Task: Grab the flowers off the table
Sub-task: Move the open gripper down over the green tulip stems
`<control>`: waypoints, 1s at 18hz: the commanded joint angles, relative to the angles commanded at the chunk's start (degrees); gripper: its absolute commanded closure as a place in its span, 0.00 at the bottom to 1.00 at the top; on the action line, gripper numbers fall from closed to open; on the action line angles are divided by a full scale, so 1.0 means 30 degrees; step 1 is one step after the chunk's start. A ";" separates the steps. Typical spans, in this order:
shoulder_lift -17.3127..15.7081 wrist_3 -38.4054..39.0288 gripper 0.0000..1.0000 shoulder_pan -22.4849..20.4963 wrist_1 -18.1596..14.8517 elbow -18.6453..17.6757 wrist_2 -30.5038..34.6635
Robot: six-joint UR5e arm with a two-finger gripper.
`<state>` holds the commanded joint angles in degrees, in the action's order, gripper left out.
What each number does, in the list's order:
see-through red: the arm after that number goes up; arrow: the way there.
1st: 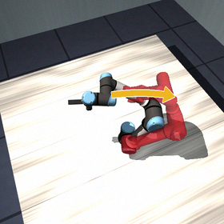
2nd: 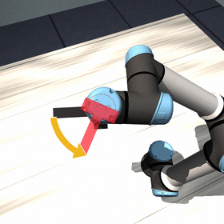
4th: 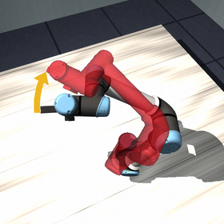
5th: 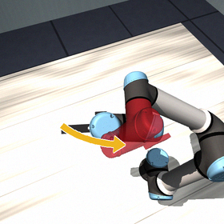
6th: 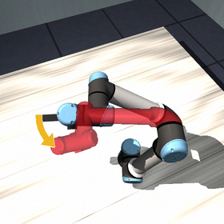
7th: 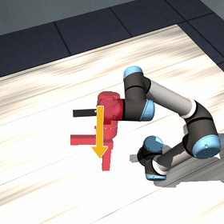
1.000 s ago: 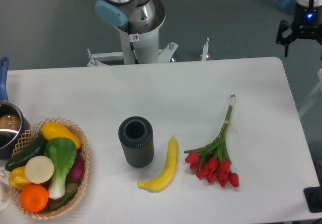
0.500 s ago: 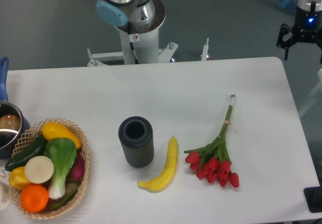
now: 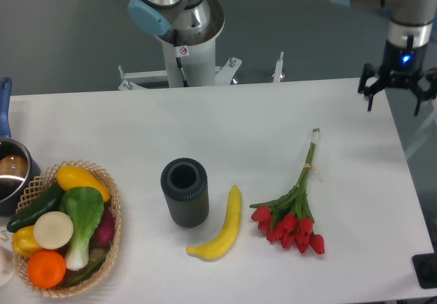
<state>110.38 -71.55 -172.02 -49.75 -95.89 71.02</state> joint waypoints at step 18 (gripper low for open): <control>0.2114 0.1466 0.00 0.2818 0.0029 -0.0643 0.0028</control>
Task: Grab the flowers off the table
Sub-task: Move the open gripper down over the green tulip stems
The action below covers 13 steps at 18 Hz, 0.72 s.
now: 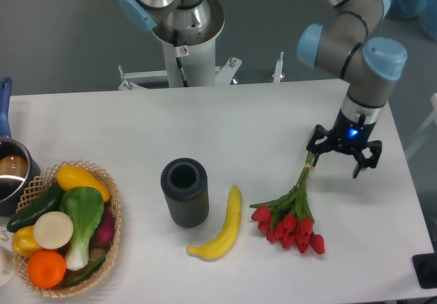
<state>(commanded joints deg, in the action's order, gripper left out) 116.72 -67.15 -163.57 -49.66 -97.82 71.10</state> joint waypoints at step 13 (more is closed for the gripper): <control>0.1025 -0.0204 0.03 0.0879 0.0556 -0.0118 0.0088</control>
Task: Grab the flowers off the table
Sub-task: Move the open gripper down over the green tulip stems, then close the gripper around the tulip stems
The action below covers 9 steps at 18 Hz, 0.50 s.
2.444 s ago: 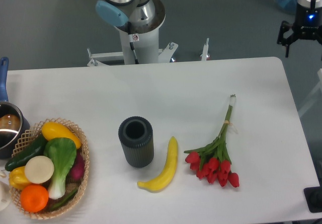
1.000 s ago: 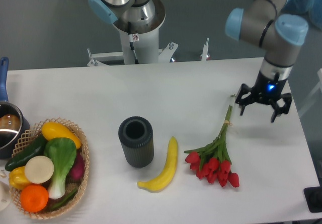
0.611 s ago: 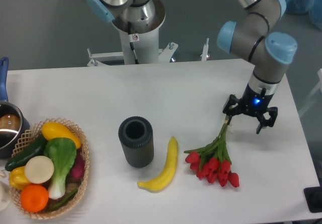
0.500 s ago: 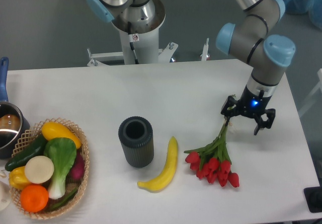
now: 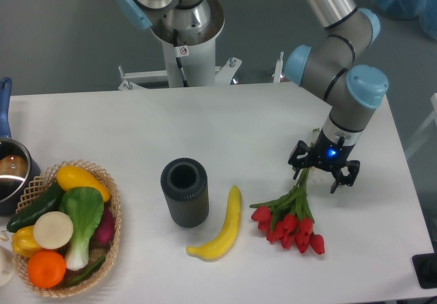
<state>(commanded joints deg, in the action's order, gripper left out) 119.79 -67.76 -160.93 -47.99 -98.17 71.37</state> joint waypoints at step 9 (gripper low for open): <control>0.0381 -0.0088 0.17 0.0146 0.0000 -0.0058 0.0117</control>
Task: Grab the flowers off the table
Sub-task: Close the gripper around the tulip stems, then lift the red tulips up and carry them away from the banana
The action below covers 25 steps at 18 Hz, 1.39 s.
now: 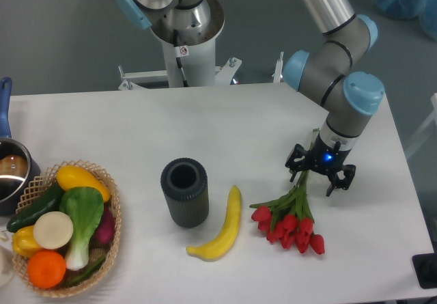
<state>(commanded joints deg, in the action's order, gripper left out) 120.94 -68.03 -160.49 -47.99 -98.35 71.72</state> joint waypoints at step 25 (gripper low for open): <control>-0.0292 0.0146 0.71 -0.0292 -0.0059 0.0233 -0.0029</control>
<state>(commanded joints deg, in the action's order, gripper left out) 120.06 -67.59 -161.37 -48.16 -97.65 71.63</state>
